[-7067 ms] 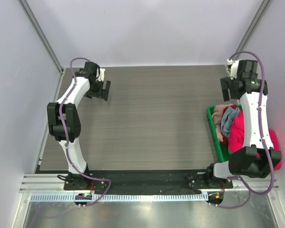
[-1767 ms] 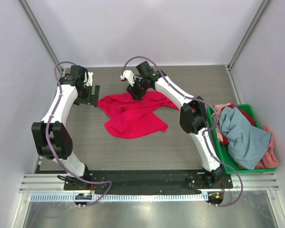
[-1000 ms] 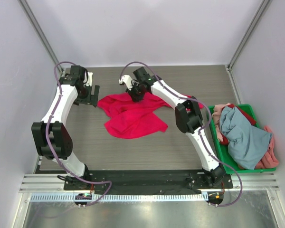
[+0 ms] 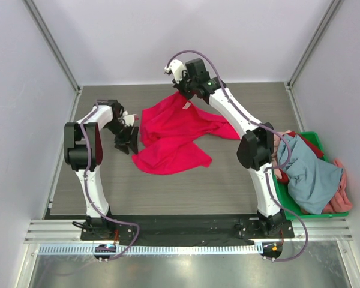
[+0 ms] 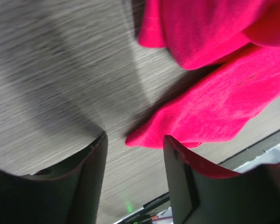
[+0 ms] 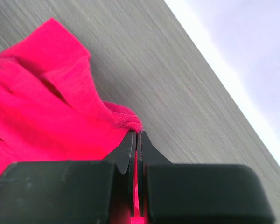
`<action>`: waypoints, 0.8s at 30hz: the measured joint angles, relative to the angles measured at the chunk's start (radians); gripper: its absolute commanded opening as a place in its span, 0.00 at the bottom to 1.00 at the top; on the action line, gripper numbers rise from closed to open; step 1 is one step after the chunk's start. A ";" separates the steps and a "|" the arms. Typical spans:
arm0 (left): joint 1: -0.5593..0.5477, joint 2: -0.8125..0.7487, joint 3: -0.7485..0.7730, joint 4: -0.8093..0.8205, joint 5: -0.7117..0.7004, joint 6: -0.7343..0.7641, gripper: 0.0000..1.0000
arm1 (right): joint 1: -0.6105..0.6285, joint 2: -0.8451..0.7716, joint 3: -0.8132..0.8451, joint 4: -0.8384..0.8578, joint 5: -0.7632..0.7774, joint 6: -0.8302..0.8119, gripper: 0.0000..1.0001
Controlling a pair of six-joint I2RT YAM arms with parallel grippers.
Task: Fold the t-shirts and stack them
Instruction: Flatten the tshirt out
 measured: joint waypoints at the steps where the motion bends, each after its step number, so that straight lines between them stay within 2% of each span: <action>1: 0.000 0.005 0.003 0.000 0.007 0.005 0.45 | 0.001 0.000 -0.006 0.000 0.003 0.000 0.01; 6: -0.004 0.030 0.005 -0.026 0.053 0.034 0.30 | 0.004 0.000 -0.028 -0.004 0.020 -0.002 0.01; 7: -0.005 0.034 0.005 -0.033 0.062 0.040 0.20 | 0.003 0.000 -0.031 -0.004 0.024 -0.003 0.01; 10: -0.007 0.040 0.005 -0.055 0.081 0.062 0.00 | 0.002 0.000 -0.032 -0.004 0.032 -0.003 0.01; 15: -0.006 0.041 0.051 -0.130 0.096 0.093 0.00 | -0.011 0.004 -0.010 -0.010 0.045 0.007 0.01; 17: 0.000 0.042 0.147 -0.187 0.083 0.100 0.00 | -0.018 0.014 0.032 -0.007 0.067 0.018 0.01; 19: 0.013 0.042 0.308 -0.219 0.062 0.104 0.00 | -0.029 0.032 0.098 0.004 0.092 0.032 0.01; 24: 0.054 0.045 0.798 -0.240 -0.020 0.135 0.00 | -0.064 0.058 0.259 0.070 0.131 0.055 0.01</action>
